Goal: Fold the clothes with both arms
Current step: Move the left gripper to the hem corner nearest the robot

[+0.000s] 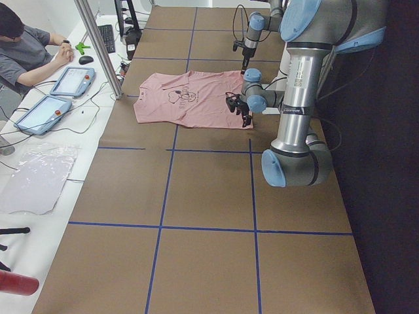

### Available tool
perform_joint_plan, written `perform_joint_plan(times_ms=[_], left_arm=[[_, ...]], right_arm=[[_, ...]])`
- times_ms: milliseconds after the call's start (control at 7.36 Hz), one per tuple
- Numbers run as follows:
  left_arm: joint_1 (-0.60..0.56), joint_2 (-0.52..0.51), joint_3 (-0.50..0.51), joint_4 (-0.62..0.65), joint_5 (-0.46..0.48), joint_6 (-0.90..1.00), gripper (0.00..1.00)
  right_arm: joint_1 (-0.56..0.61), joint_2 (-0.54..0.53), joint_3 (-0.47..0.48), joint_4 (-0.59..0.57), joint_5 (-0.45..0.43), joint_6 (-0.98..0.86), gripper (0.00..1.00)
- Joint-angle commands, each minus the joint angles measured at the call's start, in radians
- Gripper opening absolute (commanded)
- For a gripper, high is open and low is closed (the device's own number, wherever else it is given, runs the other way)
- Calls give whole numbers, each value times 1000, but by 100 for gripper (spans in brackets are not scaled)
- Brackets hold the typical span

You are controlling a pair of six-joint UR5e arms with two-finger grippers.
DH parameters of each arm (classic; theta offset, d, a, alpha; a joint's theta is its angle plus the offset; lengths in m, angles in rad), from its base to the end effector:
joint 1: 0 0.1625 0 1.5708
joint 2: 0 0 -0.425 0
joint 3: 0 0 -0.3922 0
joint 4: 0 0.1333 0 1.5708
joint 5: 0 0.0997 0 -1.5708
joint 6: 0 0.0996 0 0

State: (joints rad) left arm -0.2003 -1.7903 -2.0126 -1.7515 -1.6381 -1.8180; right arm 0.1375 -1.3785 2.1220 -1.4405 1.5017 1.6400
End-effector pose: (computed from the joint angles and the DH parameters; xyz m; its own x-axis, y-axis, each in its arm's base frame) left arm 0.5066 -0.2320 0.3282 0.5963 -0.3702 -0.7123 0.3045 0.9253 -0.2260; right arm -0.4861 -0.2088 0.3015 0.6213 0.1556 0.7680 -0.2327 0.9725 -0.0088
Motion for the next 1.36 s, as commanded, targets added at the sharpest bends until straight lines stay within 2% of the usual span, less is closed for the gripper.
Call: perform_joint_plan(times_ms=[0, 407, 1222], left_arm=[[50, 3, -2, 36, 17, -49, 94], [61, 5, 6, 40, 27, -53, 87], [55, 11, -2, 41, 29, -53, 84]], right_arm=[[8, 10, 0, 0, 2, 0, 0], [8, 10, 0, 0, 3, 0, 0], [10, 10, 0, 0, 6, 0, 0]])
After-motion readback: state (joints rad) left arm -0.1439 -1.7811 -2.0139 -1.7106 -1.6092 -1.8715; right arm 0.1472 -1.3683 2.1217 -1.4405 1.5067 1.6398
